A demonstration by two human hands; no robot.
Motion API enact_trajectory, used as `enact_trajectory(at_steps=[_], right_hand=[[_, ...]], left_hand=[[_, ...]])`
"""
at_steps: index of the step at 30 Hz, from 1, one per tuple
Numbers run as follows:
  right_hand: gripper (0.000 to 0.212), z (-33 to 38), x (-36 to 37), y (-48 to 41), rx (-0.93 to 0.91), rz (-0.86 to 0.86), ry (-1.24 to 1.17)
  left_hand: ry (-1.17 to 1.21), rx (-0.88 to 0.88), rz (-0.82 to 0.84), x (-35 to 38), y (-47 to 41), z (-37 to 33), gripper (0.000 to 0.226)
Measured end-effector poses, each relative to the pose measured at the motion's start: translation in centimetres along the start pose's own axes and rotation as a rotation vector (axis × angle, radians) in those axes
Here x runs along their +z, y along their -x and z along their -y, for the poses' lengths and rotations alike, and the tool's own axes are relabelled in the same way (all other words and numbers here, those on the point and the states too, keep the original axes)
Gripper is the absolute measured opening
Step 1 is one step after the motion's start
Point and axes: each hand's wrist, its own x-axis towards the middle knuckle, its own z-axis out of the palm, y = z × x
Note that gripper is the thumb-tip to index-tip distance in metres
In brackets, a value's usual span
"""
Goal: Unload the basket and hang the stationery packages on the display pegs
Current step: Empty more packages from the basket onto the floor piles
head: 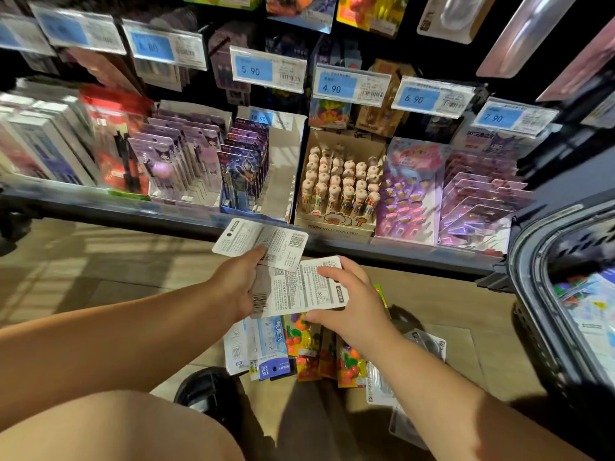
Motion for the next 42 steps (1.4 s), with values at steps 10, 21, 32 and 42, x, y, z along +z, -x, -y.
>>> enact_trajectory(at_steps=[10, 21, 32, 42], right_hand=[[0.031, -1.2, 0.1, -0.5, -0.135, -0.182, 0.055], [0.045, -1.9, -0.6, -0.6, -0.225, -0.361, 0.120], [0.018, -2.1, -2.1, -1.1, 0.335, -0.366, -0.465], [0.019, -1.7, -2.0, -1.2, 0.396, -0.394, -0.471]], left_hand=[[0.012, -0.056, 0.084, -0.1, 0.3, -0.1, 0.012], [-0.047, -0.065, 0.115, -0.2, 0.2, 0.1, 0.024], [0.026, 0.022, 0.033, -0.8, -0.4, -0.3, 0.007], [-0.484, 0.319, 0.127, -0.2, 0.6, 0.0, 0.028]])
